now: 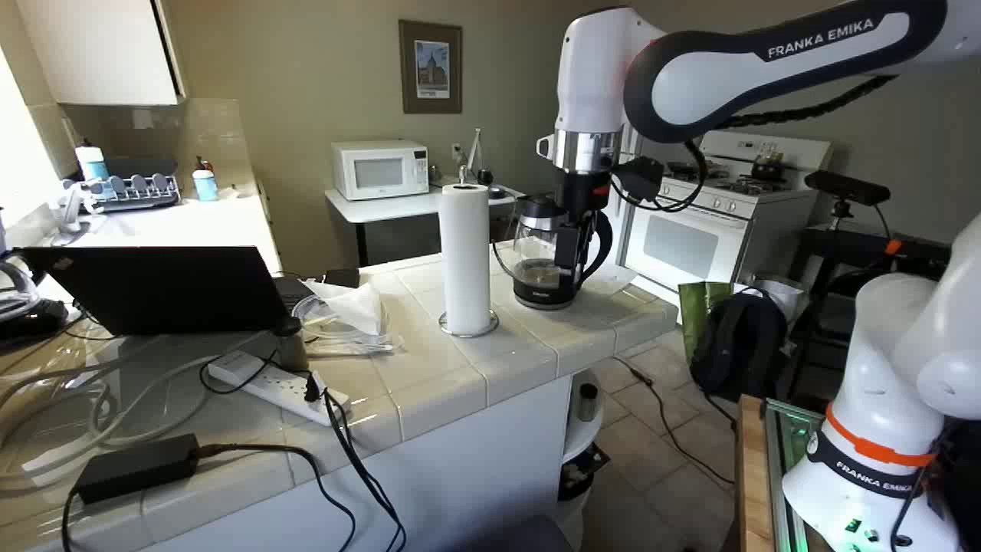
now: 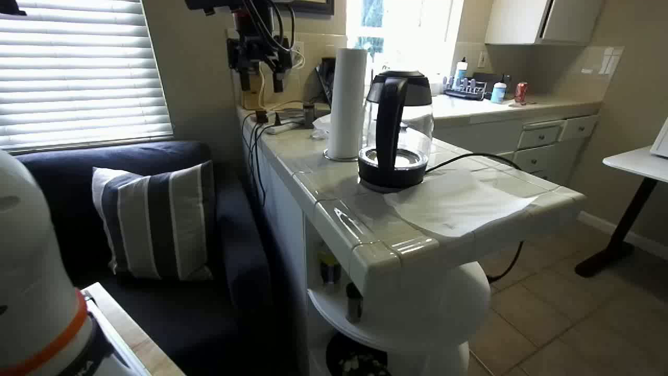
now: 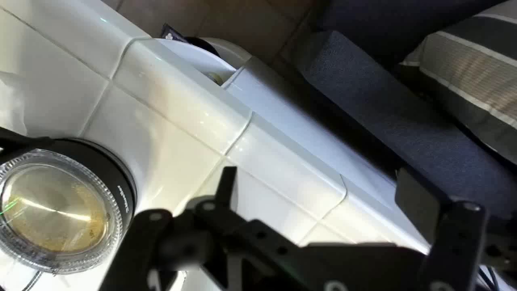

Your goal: Put the paper towel on the white paper

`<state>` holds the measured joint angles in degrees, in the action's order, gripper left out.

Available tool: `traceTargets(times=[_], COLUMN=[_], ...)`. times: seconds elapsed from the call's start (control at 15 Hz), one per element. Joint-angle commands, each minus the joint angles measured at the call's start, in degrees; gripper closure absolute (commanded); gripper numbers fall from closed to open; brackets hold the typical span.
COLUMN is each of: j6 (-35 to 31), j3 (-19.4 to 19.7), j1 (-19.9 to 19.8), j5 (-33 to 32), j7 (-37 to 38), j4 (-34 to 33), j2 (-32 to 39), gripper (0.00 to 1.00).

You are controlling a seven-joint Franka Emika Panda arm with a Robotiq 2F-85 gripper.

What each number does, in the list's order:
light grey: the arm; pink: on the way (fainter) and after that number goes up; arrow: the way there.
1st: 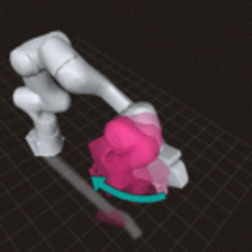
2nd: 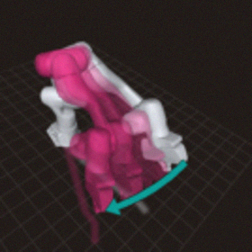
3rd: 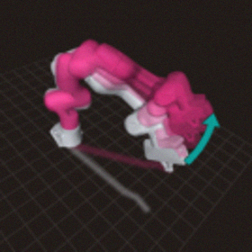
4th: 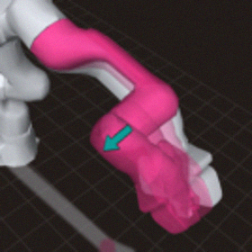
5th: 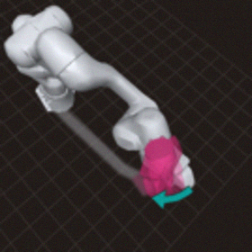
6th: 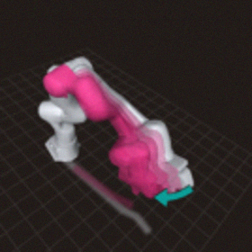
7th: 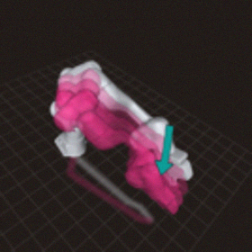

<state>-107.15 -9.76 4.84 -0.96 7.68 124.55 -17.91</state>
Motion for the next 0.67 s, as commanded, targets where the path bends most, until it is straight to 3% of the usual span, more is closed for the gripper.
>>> traceTargets(times=[0.0, 0.53, 0.6], j6=[0.2, 0.2, 1.9], j3=[0.5, 0.5, -1.0], j1=[0.5, 0.5, 0.7], j5=[-0.2, -0.2, -3.1], j7=[0.2, 0.2, 0.8], j4=[-0.2, -0.2, -3.4], j2=[0.1, 0.1, 2.1], gripper=[0.00, 0.00, 0.00])
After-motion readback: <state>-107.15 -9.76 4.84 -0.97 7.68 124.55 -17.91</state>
